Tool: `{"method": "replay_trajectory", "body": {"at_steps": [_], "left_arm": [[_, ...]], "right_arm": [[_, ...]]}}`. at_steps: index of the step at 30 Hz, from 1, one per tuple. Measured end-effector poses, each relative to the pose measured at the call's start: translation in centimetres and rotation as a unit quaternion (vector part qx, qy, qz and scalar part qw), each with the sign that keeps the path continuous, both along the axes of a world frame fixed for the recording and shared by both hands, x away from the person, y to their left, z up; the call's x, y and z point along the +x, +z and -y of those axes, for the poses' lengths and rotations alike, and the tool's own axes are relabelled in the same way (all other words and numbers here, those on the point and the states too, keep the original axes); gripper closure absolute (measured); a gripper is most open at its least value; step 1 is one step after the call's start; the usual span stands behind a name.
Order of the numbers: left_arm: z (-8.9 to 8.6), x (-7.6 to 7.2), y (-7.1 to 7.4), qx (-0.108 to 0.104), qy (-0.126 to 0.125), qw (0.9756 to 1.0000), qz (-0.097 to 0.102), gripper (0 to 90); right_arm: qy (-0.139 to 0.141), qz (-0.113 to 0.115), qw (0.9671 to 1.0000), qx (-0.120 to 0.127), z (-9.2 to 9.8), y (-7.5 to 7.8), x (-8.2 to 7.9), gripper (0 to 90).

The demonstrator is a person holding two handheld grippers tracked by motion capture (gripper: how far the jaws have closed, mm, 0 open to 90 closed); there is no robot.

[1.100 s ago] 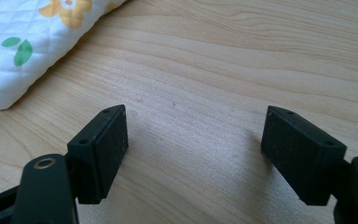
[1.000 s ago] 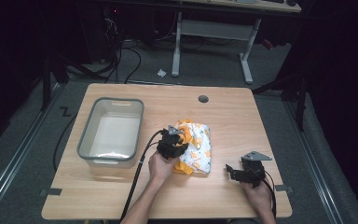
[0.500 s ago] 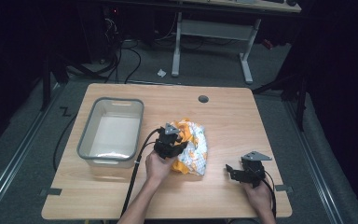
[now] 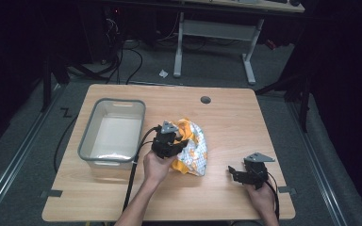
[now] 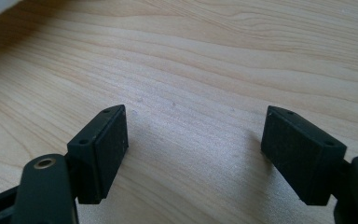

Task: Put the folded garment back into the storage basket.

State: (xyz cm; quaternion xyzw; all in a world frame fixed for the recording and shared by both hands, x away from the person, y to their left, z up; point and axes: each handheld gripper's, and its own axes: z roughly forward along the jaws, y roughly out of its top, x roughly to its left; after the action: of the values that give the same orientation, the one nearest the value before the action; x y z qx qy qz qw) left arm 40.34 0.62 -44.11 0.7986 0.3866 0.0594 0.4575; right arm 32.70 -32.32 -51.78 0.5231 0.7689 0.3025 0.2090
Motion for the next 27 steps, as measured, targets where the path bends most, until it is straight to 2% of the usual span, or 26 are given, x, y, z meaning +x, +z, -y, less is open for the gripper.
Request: {"method": "replay_trajectory", "body": {"at_steps": [7,14,20,27], "left_arm": [[-0.4,-0.1,1.3,0.002,-0.006,0.9999,0.013,75.8],[-1.3,0.1,2.1,0.001,-0.004,0.9998,0.018,76.0],[-2.8,0.2,3.2,-0.016,0.003,0.9996,0.023,76.0],[-4.0,0.3,4.1,-0.020,0.010,0.9994,0.027,76.0]], "right_arm": [[-0.001,0.000,1.0000,0.000,0.0,0.0,0.0,23.2],[0.001,0.000,1.0000,-0.001,0.0,0.0,0.0,23.2],[0.001,0.000,1.0000,0.000,0.0,0.0,0.0,23.2],[0.000,0.000,1.0000,0.000,0.0,0.0,0.0,23.2]]}}
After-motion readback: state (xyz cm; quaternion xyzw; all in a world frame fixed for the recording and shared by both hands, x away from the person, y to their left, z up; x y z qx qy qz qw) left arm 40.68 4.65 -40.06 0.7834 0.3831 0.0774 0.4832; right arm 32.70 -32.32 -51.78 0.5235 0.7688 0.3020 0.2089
